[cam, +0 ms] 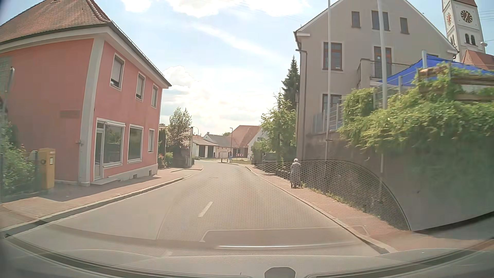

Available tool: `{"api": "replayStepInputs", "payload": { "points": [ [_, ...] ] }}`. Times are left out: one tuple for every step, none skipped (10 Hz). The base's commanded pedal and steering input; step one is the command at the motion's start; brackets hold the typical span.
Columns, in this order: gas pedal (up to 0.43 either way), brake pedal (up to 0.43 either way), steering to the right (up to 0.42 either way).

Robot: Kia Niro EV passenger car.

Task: Follow the waypoints while adhering to traffic rules and regulations

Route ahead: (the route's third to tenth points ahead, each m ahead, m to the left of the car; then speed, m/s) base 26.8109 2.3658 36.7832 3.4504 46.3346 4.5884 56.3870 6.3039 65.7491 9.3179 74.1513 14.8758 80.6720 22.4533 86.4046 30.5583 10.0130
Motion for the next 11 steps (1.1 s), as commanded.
{"api": "replayStepInputs", "payload": {
  "points": [
    [0.189, 0.0, -0.028],
    [0.189, 0.0, -0.027],
    [0.189, 0.0, -0.024],
    [0.189, 0.0, -0.022],
    [0.177, 0.0, -0.021],
    [0.169, 0.0, -0.021],
    [0.157, 0.0, -0.02],
    [0.15, 0.0, -0.018],
    [0.138, 0.0, -0.016],
    [0.13, 0.0, -0.014],
    [0.13, 0.0, -0.013]
  ]
}}
